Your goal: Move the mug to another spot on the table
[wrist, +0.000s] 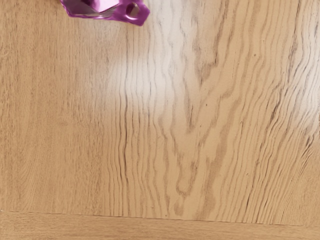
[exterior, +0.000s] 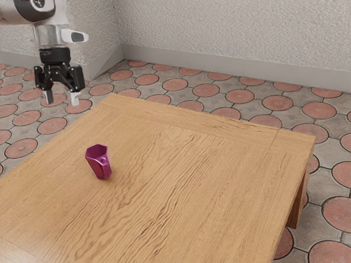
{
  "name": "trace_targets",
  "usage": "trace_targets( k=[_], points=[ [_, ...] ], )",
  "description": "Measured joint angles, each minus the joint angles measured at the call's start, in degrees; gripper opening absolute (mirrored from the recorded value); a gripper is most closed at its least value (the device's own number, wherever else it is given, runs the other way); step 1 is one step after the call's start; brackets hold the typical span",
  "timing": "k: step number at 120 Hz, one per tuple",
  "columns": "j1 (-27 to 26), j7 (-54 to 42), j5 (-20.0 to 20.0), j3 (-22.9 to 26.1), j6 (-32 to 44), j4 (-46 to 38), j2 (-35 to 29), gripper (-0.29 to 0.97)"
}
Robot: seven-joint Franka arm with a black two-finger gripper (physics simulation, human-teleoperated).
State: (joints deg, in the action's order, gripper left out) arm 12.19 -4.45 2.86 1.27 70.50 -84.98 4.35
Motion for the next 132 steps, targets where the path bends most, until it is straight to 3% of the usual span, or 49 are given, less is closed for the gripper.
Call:
trace_targets(
  k=[20, 52, 64, 87, 116, 132],
  points=[
    [-4.4, -0.7, -0.7, -0.1, 11.3, -3.1, -1.7, 0.66],
    [-8.4, 6.1, 1.5, -0.3, 19.0, -15.9, -3.4, 0.65],
    [-9.4, 9.1, 2.6, 0.0, 24.7, -27.4, -8.9, 0.65],
    [0.9, 14.7, 5.1, 12.3, 44.9, -44.1, -11.6, 0.65],
    [1.7, 26.6, 5.1, 13.5, 68.9, -48.1, -3.2, 0.65],
    [1.6, 34.0, 0.1, 13.4, 75.0, -48.2, -0.7, 0.65]
  ],
)
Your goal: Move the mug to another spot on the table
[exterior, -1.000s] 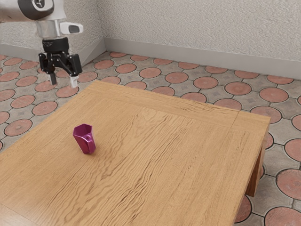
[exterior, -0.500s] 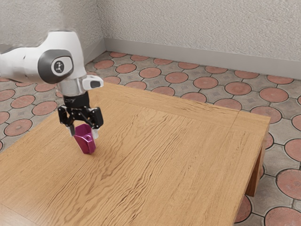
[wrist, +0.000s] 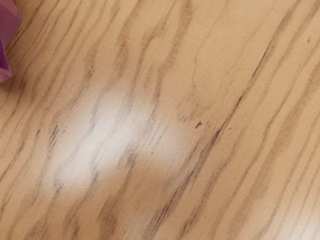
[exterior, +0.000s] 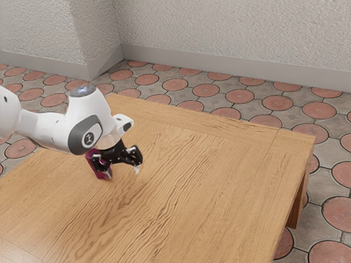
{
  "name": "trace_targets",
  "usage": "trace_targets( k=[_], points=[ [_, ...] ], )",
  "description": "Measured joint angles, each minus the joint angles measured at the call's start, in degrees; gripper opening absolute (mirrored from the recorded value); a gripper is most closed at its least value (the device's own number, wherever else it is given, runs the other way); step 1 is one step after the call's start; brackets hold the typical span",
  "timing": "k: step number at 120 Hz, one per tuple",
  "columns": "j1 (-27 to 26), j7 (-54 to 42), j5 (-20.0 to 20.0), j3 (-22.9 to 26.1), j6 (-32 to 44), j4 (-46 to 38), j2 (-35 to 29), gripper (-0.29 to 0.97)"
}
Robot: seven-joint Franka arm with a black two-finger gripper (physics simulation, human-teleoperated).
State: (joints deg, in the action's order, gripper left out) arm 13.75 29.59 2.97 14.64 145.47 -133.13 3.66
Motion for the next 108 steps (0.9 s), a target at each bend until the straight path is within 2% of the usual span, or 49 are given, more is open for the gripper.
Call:
trace_targets(
  k=[28, 44, 56, 71, 92, 108],
  points=[
    [0.7, 11.5, -6.0, -1.3, 4.5, -2.7, 0.7, 0.65],
    [0.4, 18.3, -16.4, -3.5, 5.7, -2.6, 2.7, 0.65],
    [-0.1, 23.4, -20.6, -4.7, 7.2, -2.2, 4.4, 0.65],
    [-0.5, 29.4, -22.8, -5.8, 9.4, -2.1, 5.7, 0.65],
    [-0.9, 36.0, -23.9, -7.7, 12.2, -2.1, 7.1, 0.63],
    [-1.0, 39.9, -24.1, -8.6, 13.7, -2.1, 7.5, 0.53]
  ],
)
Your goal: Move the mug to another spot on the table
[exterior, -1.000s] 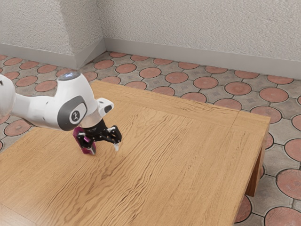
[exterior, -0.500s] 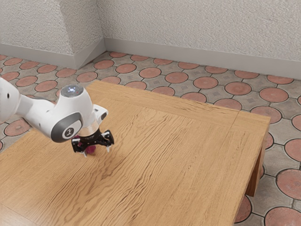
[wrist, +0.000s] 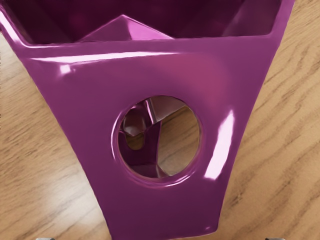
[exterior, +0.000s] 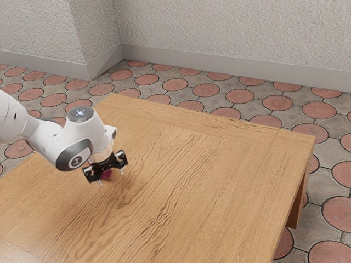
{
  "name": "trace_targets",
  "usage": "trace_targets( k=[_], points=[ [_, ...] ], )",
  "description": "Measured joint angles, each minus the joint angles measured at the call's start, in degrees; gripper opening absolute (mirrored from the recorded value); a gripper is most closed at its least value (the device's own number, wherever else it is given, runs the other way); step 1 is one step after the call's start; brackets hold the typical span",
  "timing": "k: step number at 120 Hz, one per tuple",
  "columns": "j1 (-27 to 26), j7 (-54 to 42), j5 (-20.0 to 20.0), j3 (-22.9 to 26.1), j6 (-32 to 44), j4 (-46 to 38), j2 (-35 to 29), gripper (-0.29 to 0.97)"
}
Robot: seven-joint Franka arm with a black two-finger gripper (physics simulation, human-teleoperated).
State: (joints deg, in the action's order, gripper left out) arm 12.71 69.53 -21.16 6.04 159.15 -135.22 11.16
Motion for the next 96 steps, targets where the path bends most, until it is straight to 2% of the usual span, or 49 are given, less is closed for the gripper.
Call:
trace_targets(
  k=[19, 46, 96],
  points=[
    [-0.8, 3.6, -4.7, -1.7, 0.9, 0.2, 0.7, 0.43],
    [-1.9, 7.4, -9.8, -3.8, 1.4, 1.5, 1.7, 0.36],
    [-2.1, 11.7, -16.0, -5.8, 1.7, 2.8, 3.1, 0.28]
  ],
)
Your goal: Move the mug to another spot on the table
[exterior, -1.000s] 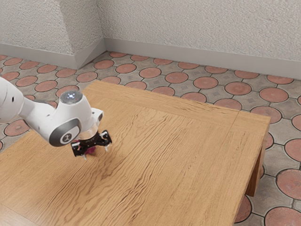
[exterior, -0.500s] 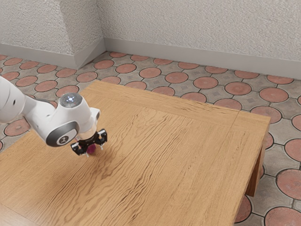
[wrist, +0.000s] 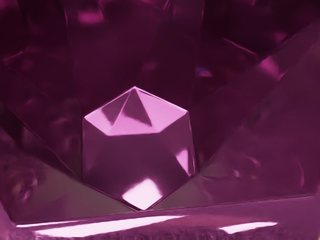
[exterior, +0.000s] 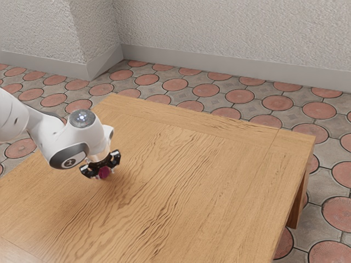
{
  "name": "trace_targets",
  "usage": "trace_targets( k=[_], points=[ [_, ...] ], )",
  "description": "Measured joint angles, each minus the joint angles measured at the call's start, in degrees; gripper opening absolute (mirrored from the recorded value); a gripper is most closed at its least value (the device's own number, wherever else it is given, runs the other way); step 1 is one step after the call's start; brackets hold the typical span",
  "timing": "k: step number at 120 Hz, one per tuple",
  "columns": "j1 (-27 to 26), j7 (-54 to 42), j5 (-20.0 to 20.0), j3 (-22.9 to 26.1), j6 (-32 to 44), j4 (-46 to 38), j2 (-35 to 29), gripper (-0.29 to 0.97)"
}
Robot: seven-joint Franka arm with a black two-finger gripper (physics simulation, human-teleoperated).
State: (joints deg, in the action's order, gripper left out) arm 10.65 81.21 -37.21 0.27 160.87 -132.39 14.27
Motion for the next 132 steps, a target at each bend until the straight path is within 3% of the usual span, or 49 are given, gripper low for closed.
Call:
trace_targets(
  k=[97, 132],
  points=[
    [-0.4, 3.3, -14.8, -2.2, -0.2, 1.5, -0.6, 0.08],
    [-4.6, 4.0, -21.4, -2.3, 2.5, 2.2, -1.3, 0.02]
  ],
)
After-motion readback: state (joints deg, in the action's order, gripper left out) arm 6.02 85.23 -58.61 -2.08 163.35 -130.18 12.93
